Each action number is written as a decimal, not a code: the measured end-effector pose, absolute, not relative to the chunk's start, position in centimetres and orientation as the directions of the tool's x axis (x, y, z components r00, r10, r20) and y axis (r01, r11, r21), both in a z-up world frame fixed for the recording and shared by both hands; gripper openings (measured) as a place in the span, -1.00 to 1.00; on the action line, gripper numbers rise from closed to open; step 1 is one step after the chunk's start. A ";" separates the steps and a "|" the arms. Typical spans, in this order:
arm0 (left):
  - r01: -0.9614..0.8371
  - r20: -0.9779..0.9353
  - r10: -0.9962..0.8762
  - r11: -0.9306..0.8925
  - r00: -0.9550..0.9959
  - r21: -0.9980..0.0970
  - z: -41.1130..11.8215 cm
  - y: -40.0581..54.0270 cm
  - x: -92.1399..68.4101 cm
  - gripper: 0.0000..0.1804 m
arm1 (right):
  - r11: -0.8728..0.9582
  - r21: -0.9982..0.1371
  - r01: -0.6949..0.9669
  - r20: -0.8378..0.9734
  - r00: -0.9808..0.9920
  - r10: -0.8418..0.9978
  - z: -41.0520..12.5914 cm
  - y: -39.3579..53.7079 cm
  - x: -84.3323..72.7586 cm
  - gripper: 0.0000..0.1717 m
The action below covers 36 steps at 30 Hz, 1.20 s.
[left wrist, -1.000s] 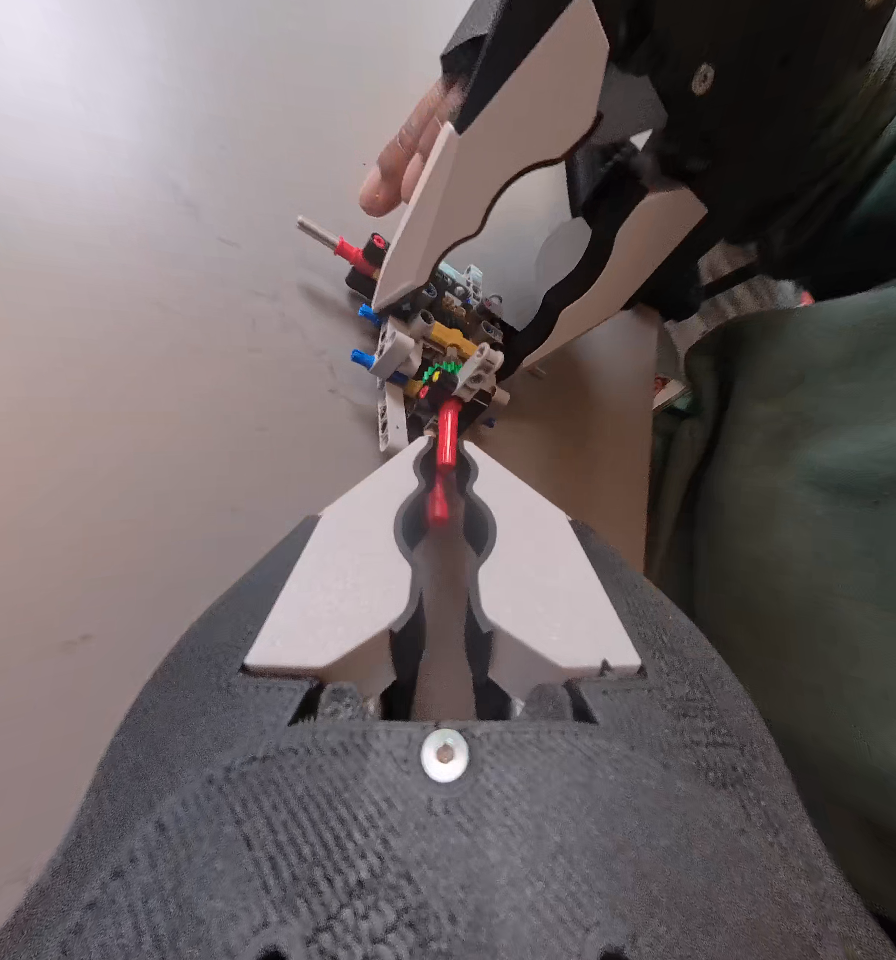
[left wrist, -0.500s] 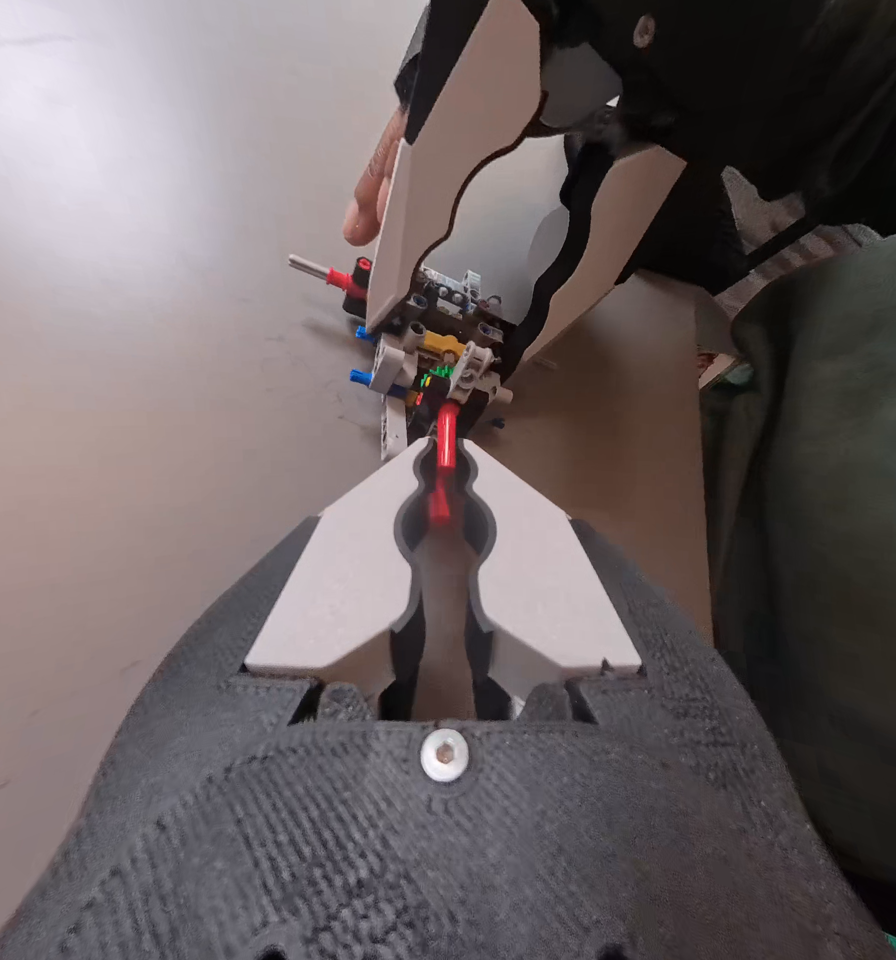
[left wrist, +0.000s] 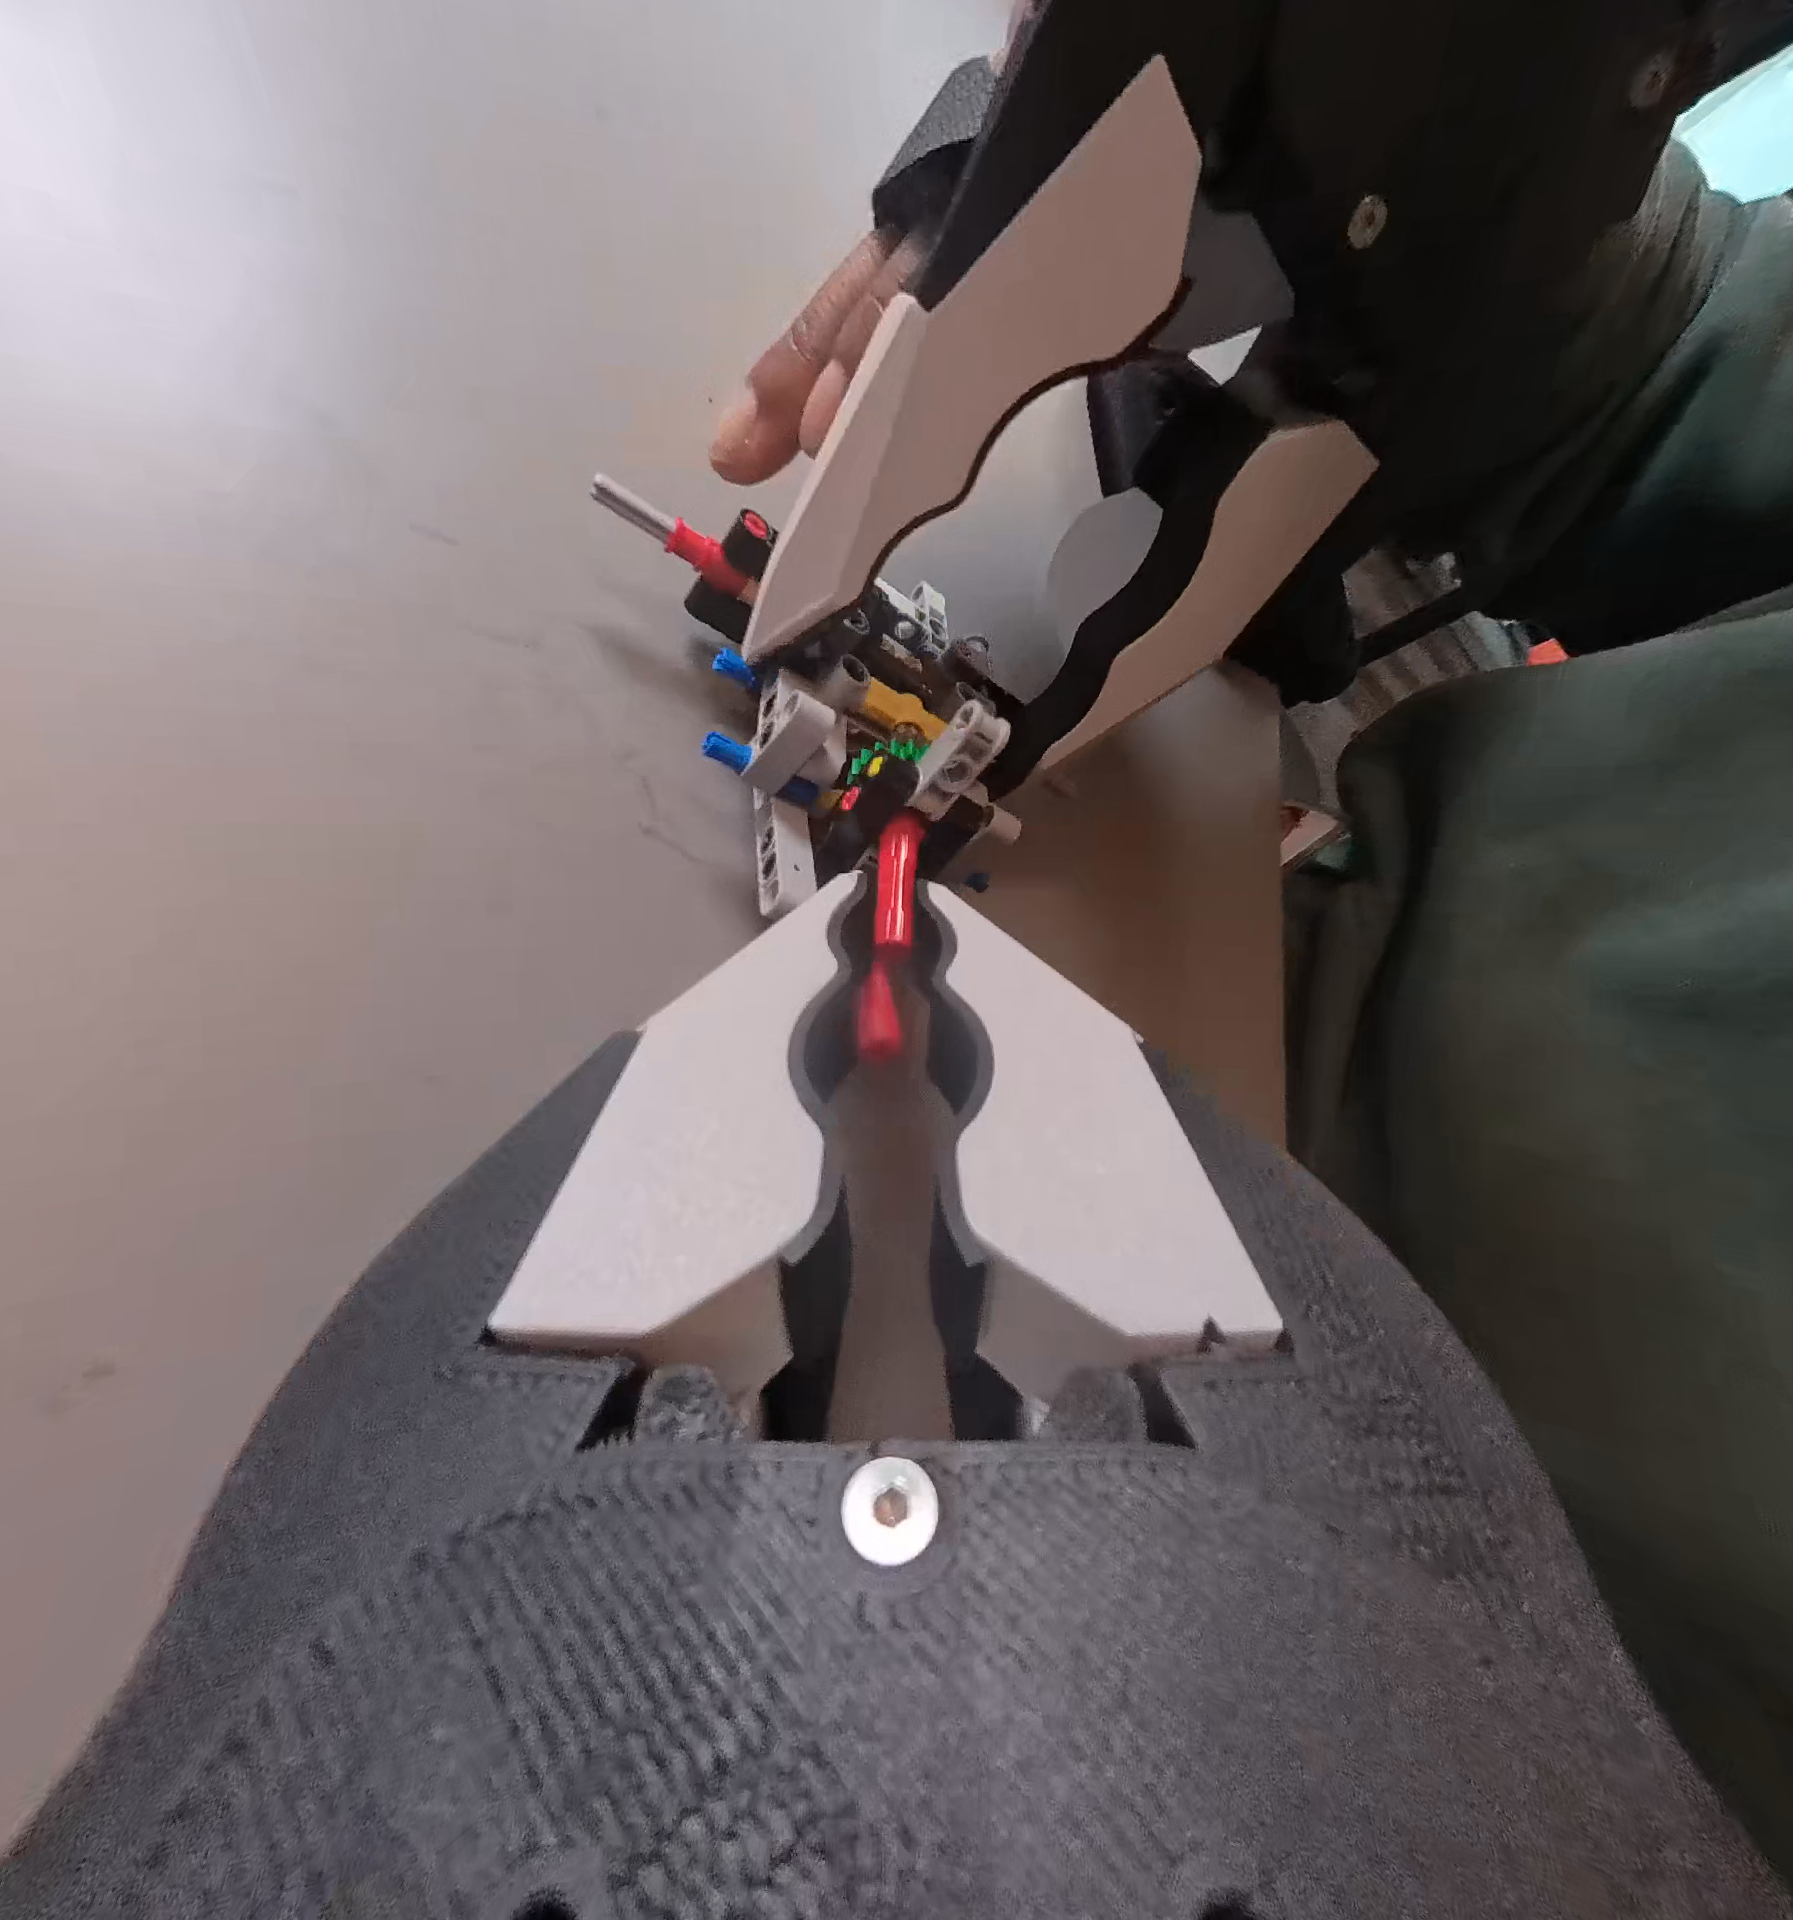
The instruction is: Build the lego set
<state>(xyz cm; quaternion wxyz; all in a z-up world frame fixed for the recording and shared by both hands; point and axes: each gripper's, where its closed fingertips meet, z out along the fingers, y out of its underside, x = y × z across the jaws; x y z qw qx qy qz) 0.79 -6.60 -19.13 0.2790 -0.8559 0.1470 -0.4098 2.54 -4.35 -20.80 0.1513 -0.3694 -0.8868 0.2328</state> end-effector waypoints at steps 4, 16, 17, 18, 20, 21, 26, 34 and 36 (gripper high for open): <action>-0.005 0.651 -0.448 -0.826 0.613 -0.564 -19.0 -6.4 0.8 -0.95 | 0.605 -0.531 0.593 0.087 -0.672 0.735 -20.8 -4.3 2.5 -0.35; -0.201 0.470 -0.593 -0.735 0.653 -0.648 -19.2 -6.5 1.4 -0.96 | 0.618 -0.526 0.585 0.095 -0.681 0.726 -20.8 -4.5 2.8 -0.35; -0.204 0.473 -0.593 -0.738 0.651 -0.644 -19.2 -6.5 1.4 -0.96 | 0.618 -0.522 0.587 0.096 -0.680 0.727 -20.8 -4.5 2.8 -0.35; -0.210 0.476 -0.592 -0.742 0.650 -0.637 -19.2 -6.5 1.4 -0.96 | 0.620 -0.519 0.589 0.097 -0.680 0.727 -20.8 -4.5 2.8 -0.35; -0.226 0.475 -0.588 -0.752 0.654 -0.620 -19.2 -6.4 1.5 -0.96 | 0.621 -0.515 0.592 0.097 -0.679 0.728 -20.8 -4.5 2.8 -0.35; -0.231 0.478 -0.583 -0.759 0.656 -0.609 -19.2 -6.4 1.5 -0.96 | 0.622 -0.512 0.593 0.097 -0.679 0.728 -20.8 -4.5 2.8 -0.35; -0.222 0.532 -0.534 -0.812 0.658 -0.541 -19.2 -6.4 1.5 -0.96 | 0.618 -0.511 0.597 0.090 -0.678 0.730 -20.8 -4.5 2.8 -0.35; -0.277 0.536 -0.538 -0.825 0.651 -0.493 -19.3 -6.4 1.7 -0.97 | 0.618 -0.510 0.598 0.087 -0.680 0.728 -20.8 -4.5 2.8 -0.35; -0.312 0.525 -0.554 -0.820 0.647 -0.480 -19.3 -6.4 1.7 -0.97 | 0.619 -0.509 0.599 0.085 -0.680 0.728 -20.8 -4.5 2.8 -0.35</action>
